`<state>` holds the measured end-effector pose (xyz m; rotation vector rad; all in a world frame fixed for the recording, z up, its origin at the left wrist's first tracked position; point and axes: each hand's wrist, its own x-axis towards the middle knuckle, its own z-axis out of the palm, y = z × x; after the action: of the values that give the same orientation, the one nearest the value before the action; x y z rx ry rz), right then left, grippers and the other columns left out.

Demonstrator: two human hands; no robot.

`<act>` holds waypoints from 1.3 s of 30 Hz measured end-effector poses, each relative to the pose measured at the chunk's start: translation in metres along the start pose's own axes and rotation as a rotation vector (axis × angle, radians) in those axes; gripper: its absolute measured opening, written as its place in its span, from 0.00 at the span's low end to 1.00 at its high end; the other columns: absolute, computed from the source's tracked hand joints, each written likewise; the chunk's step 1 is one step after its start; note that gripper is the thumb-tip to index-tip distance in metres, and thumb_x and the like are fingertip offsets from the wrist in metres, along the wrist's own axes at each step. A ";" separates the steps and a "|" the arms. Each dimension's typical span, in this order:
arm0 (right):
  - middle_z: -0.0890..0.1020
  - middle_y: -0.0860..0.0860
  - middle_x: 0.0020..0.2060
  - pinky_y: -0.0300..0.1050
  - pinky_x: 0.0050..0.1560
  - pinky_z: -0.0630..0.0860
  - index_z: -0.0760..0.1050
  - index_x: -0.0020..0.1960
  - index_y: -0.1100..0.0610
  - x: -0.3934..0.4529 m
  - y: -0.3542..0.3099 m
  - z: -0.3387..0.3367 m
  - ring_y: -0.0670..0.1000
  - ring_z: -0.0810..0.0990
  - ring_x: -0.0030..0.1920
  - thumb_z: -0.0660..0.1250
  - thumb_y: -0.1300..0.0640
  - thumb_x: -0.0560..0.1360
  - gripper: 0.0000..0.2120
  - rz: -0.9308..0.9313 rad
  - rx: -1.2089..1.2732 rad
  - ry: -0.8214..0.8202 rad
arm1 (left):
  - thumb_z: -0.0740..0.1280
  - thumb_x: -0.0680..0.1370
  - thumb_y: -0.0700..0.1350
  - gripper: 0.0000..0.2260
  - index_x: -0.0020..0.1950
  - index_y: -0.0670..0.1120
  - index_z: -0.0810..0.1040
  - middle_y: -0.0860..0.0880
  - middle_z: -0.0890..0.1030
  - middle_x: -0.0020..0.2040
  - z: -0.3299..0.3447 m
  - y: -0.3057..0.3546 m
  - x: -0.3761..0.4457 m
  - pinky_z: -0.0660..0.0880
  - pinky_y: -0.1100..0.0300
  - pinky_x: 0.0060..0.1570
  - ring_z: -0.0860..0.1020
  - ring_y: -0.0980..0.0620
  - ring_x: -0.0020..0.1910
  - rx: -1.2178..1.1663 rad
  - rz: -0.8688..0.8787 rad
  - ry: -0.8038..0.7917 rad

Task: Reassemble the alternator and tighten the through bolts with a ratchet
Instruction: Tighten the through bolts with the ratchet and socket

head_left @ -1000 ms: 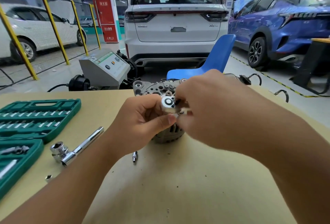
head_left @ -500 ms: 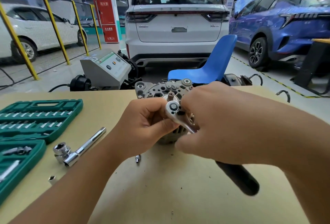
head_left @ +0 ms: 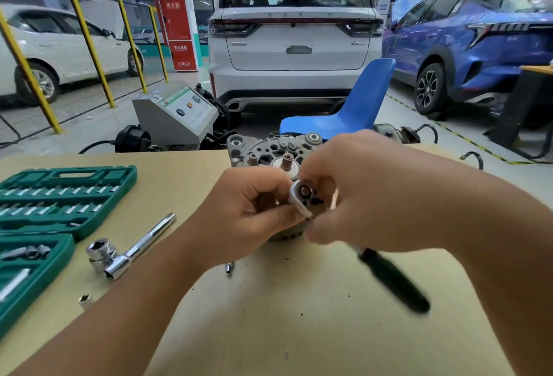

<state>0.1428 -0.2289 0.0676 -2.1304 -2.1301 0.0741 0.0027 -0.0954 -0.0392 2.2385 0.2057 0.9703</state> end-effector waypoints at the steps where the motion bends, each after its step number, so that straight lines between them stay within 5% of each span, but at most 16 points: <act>1: 0.81 0.45 0.40 0.46 0.38 0.81 0.78 0.46 0.45 0.001 0.004 0.000 0.50 0.81 0.41 0.73 0.51 0.71 0.05 0.011 -0.009 0.053 | 0.73 0.78 0.47 0.12 0.46 0.38 0.83 0.43 0.78 0.37 0.000 -0.001 0.001 0.71 0.49 0.33 0.73 0.42 0.34 -0.005 -0.003 0.001; 5: 0.78 0.46 0.39 0.45 0.36 0.71 0.79 0.49 0.45 0.004 0.005 0.007 0.52 0.77 0.38 0.69 0.53 0.74 0.05 0.014 -0.155 0.305 | 0.71 0.78 0.48 0.15 0.50 0.35 0.83 0.44 0.79 0.36 -0.002 -0.002 -0.001 0.70 0.62 0.33 0.73 0.55 0.31 -0.081 -0.036 0.038; 9: 0.74 0.47 0.28 0.40 0.26 0.66 0.74 0.38 0.52 0.002 0.005 0.008 0.51 0.72 0.28 0.72 0.45 0.69 0.12 0.034 -0.087 0.184 | 0.73 0.77 0.48 0.11 0.50 0.40 0.83 0.46 0.81 0.34 -0.002 -0.003 -0.004 0.71 0.58 0.27 0.73 0.53 0.27 -0.092 -0.048 0.099; 13: 0.80 0.47 0.38 0.50 0.37 0.81 0.80 0.45 0.48 0.004 0.010 0.002 0.53 0.80 0.39 0.70 0.57 0.71 0.06 0.055 -0.031 0.178 | 0.73 0.78 0.42 0.07 0.51 0.39 0.82 0.46 0.80 0.35 -0.004 -0.003 -0.002 0.74 0.59 0.27 0.75 0.52 0.27 -0.133 -0.052 0.102; 16: 0.79 0.47 0.41 0.47 0.38 0.74 0.80 0.49 0.46 0.006 0.013 0.002 0.55 0.79 0.42 0.68 0.56 0.74 0.07 0.075 -0.133 0.315 | 0.73 0.79 0.42 0.03 0.50 0.42 0.82 0.49 0.80 0.36 -0.005 -0.004 -0.002 0.73 0.61 0.29 0.75 0.54 0.29 -0.133 -0.018 0.041; 21: 0.76 0.45 0.33 0.31 0.18 0.63 0.74 0.41 0.49 -0.001 0.002 0.001 0.44 0.74 0.30 0.70 0.45 0.72 0.09 -0.023 -0.074 -0.012 | 0.72 0.79 0.43 0.04 0.49 0.42 0.83 0.52 0.80 0.36 0.001 -0.002 -0.003 0.70 0.65 0.32 0.72 0.58 0.30 -0.120 0.045 0.052; 24: 0.78 0.46 0.36 0.41 0.29 0.74 0.78 0.44 0.48 0.000 0.005 -0.002 0.50 0.78 0.36 0.69 0.54 0.72 0.02 -0.021 -0.044 0.087 | 0.73 0.80 0.42 0.06 0.51 0.39 0.84 0.47 0.80 0.35 -0.003 -0.003 -0.004 0.71 0.64 0.30 0.73 0.57 0.28 -0.111 -0.010 0.057; 25: 0.79 0.46 0.38 0.45 0.33 0.77 0.80 0.47 0.47 0.003 0.010 -0.001 0.52 0.79 0.38 0.67 0.58 0.73 0.07 0.009 -0.077 0.147 | 0.72 0.80 0.42 0.07 0.51 0.38 0.83 0.46 0.79 0.35 -0.004 -0.003 -0.003 0.71 0.64 0.30 0.74 0.57 0.28 -0.104 -0.019 0.050; 28: 0.78 0.47 0.40 0.44 0.32 0.71 0.80 0.52 0.46 0.005 0.011 0.000 0.51 0.77 0.38 0.66 0.56 0.76 0.09 0.057 -0.139 0.278 | 0.71 0.79 0.46 0.09 0.51 0.40 0.83 0.51 0.78 0.35 -0.003 -0.003 -0.002 0.71 0.65 0.31 0.73 0.59 0.30 -0.062 -0.009 0.045; 32: 0.77 0.47 0.32 0.40 0.22 0.66 0.74 0.40 0.48 -0.003 0.002 0.006 0.46 0.74 0.28 0.69 0.46 0.70 0.07 -0.031 -0.026 0.100 | 0.70 0.81 0.48 0.06 0.48 0.48 0.84 0.49 0.78 0.35 -0.001 -0.003 -0.005 0.69 0.57 0.30 0.73 0.51 0.30 -0.025 0.047 0.079; 36: 0.80 0.47 0.41 0.46 0.33 0.79 0.79 0.49 0.46 0.000 0.008 -0.002 0.52 0.81 0.37 0.67 0.57 0.73 0.08 0.025 -0.013 0.111 | 0.67 0.82 0.46 0.09 0.49 0.43 0.83 0.48 0.76 0.38 0.000 -0.002 -0.004 0.70 0.57 0.32 0.72 0.51 0.32 0.041 0.062 0.061; 39: 0.75 0.48 0.40 0.44 0.34 0.72 0.79 0.51 0.47 0.000 0.010 0.000 0.52 0.76 0.37 0.66 0.59 0.75 0.09 0.060 -0.113 0.251 | 0.67 0.81 0.47 0.10 0.48 0.41 0.82 0.50 0.75 0.37 0.000 -0.003 -0.004 0.71 0.58 0.32 0.73 0.51 0.31 0.062 0.034 0.070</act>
<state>0.1523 -0.2293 0.0660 -2.1327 -1.9694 -0.2987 0.0001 -0.0943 -0.0433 2.2729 0.2325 1.0756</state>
